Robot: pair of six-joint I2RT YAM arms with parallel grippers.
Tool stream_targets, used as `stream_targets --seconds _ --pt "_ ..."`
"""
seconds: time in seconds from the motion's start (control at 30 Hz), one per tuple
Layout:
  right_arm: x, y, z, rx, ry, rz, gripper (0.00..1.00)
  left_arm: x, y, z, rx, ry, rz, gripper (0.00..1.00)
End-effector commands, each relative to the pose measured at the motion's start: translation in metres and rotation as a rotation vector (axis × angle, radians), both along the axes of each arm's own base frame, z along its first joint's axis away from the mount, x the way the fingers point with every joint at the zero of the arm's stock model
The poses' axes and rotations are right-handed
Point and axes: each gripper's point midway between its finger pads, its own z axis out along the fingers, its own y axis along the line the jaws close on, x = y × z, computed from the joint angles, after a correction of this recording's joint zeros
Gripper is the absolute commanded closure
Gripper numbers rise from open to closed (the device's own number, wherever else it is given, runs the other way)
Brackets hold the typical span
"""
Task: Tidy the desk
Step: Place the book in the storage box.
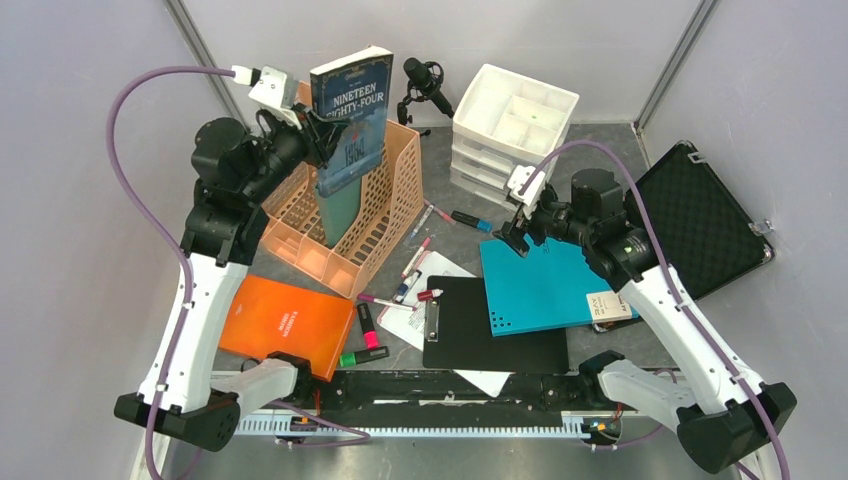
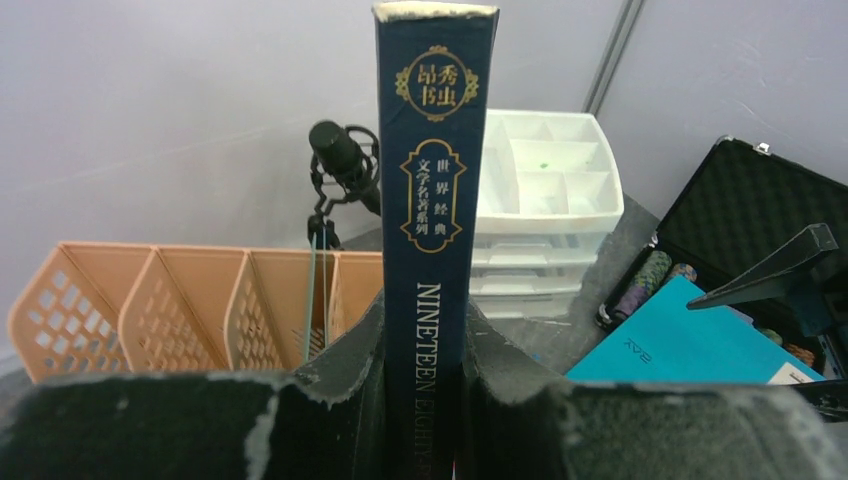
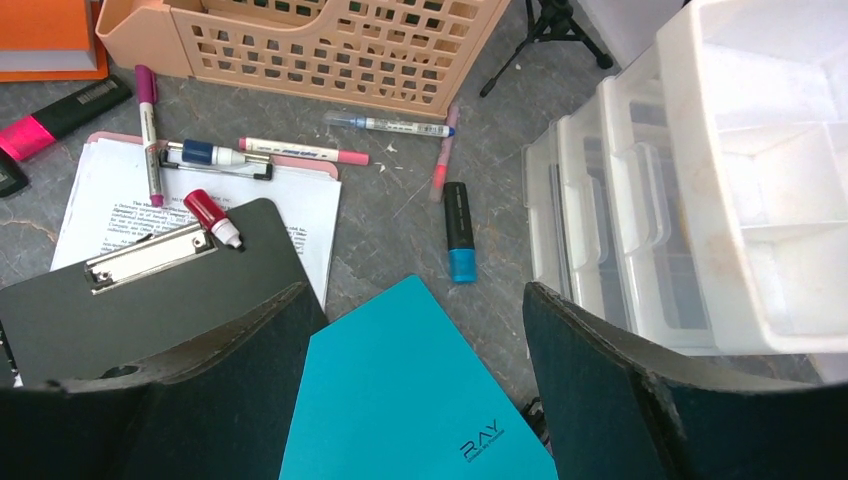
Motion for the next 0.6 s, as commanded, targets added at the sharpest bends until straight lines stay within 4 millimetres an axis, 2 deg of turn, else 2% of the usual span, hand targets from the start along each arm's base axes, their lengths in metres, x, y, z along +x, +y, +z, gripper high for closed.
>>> stream_targets --seconds 0.0,0.3,0.57 --pt "0.004 0.002 0.000 0.020 -0.005 -0.001 0.18 -0.013 0.002 0.045 -0.113 -0.150 -0.007 0.98" --pt "0.006 0.002 -0.005 0.019 0.006 -0.003 0.18 -0.013 0.015 0.055 -0.131 -0.169 0.067 0.98" --pt "0.005 0.002 -0.008 0.018 0.011 0.002 0.18 -0.008 0.002 0.037 -0.173 -0.139 0.003 0.98"
